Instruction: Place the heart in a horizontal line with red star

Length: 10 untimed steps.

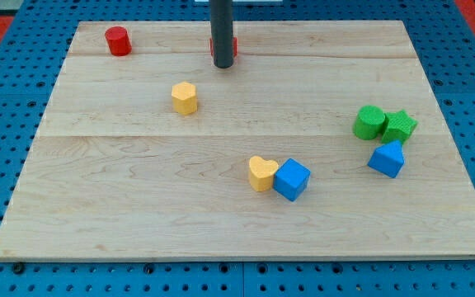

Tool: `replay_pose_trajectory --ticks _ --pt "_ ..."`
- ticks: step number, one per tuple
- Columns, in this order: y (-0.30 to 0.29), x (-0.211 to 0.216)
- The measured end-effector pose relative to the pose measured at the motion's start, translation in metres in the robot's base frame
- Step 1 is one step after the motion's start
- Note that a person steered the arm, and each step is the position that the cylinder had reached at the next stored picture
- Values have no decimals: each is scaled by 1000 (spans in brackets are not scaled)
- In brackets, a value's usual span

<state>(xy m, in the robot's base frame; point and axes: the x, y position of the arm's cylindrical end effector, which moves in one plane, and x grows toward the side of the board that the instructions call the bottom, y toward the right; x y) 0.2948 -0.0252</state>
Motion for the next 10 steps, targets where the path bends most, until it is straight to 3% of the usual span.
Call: replay_pose_trajectory --ticks 1,3,6,8,9,10 --pt "-7 0" --pt "35 102" --pt "59 171" --pt "-50 208" --pt "-27 262" --pt "45 262"
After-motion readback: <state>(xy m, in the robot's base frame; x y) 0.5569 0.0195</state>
